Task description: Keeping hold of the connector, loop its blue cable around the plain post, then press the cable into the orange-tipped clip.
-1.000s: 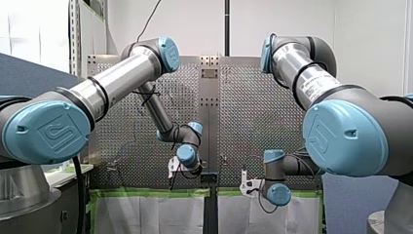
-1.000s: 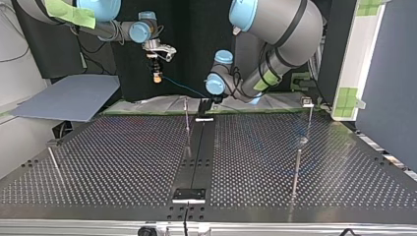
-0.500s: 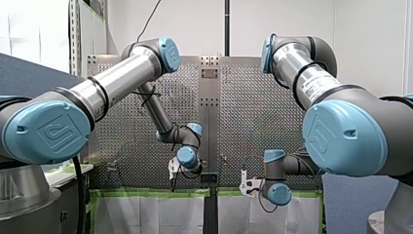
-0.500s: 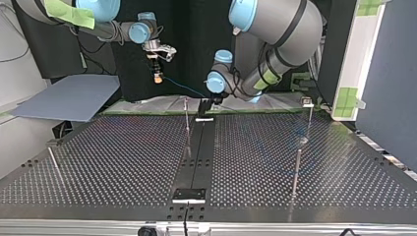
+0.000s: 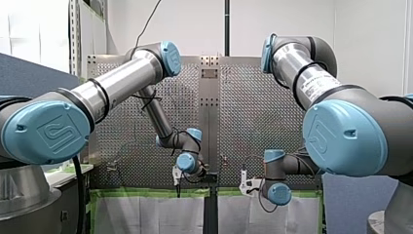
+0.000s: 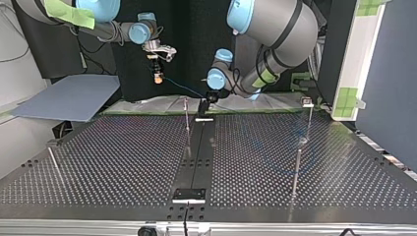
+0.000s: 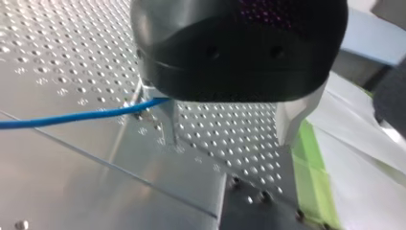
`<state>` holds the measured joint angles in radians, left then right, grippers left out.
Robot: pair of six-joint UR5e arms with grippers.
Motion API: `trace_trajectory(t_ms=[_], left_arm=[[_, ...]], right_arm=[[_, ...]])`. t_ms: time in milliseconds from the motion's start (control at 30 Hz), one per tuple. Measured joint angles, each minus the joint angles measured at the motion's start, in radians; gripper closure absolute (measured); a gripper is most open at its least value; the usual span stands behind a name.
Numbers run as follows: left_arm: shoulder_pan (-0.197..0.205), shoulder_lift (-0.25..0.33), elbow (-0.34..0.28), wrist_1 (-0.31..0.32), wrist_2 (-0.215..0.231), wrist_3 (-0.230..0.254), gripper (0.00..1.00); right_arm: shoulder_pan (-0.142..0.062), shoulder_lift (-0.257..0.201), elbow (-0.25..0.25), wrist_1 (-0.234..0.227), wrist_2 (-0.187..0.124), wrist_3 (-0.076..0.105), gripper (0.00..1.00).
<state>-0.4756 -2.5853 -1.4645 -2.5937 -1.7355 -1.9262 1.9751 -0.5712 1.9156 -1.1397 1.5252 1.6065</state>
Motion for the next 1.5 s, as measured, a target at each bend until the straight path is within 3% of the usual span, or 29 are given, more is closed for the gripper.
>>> trace_trajectory(t_ms=[133, 567, 933, 1233, 1500], left_arm=[[0.0, 0.0, -0.002, 0.017, 0.0, -0.019, 0.0], [-0.005, 0.0, -0.003, 0.002, -0.102, 0.014, 0.0], [-0.004, 0.0, -0.003, -0.012, -0.113, 0.037, 0.0], [-0.014, 0.0, -0.006, -0.007, -0.147, 0.109, 0.0], [-0.019, 0.0, -0.047, 0.052, -0.202, 0.184, 0.0]], right_arm=[[0.0, 0.0, -0.002, 0.001, 0.0, 0.0, 1.0], [-0.004, 0.001, -0.008, 0.01, -0.002, 0.0, 1.0], [-0.005, 0.0, -0.01, 0.012, -0.006, -0.006, 1.0], [-0.005, 0.0, -0.01, 0.014, -0.007, -0.011, 1.0], [-0.005, 0.0, -0.01, 0.014, -0.008, -0.011, 1.0]])
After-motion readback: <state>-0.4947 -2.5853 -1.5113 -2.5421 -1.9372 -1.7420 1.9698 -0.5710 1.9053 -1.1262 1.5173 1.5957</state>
